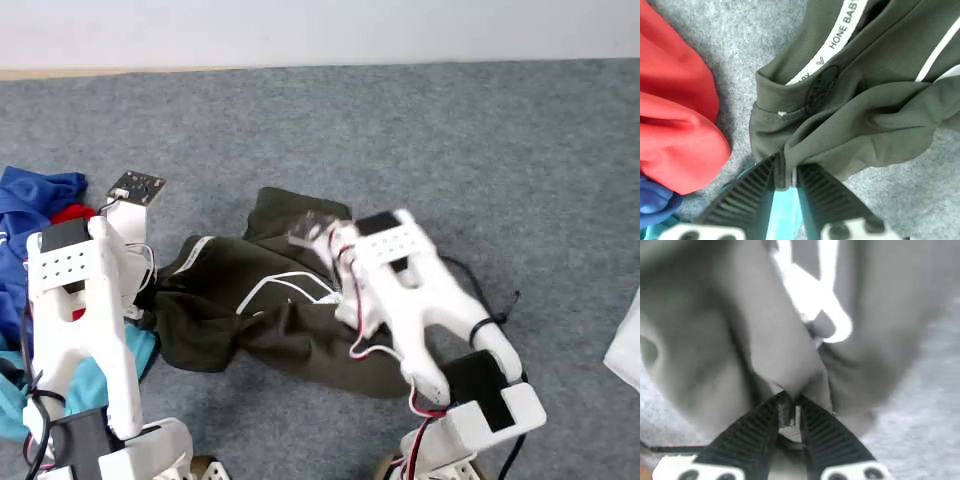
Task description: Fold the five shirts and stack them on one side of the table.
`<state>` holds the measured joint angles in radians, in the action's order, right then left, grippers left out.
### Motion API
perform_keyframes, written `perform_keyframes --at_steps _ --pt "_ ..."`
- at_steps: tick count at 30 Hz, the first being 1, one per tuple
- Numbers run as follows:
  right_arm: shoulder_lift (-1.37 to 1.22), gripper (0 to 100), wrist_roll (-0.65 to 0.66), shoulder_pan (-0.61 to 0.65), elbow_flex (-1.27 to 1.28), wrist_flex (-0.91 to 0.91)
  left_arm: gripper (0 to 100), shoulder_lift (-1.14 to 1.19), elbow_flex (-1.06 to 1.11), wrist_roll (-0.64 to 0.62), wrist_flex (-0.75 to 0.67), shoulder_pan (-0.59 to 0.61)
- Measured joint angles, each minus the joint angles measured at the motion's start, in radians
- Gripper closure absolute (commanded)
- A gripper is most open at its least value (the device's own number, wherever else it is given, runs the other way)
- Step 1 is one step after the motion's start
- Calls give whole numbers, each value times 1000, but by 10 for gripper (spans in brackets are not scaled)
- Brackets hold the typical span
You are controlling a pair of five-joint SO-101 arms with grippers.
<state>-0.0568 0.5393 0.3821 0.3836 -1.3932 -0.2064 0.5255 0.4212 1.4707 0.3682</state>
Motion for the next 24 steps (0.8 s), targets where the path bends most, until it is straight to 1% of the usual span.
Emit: perform_keyframes --at_steps 4,7,14,20,24 --pt "0 990 77 -89 -110 2 974 0 0 0 0 0" --pt "-6 990 109 -129 -161 25 974 0 0 0 0 0" --pt "-97 990 115 -132 -290 28 974 0 0 0 0 0" --pt "-138 990 115 -167 -471 29 974 0 0 0 0 0" --pt "-181 990 118 -175 -526 15 974 0 0 0 0 0"
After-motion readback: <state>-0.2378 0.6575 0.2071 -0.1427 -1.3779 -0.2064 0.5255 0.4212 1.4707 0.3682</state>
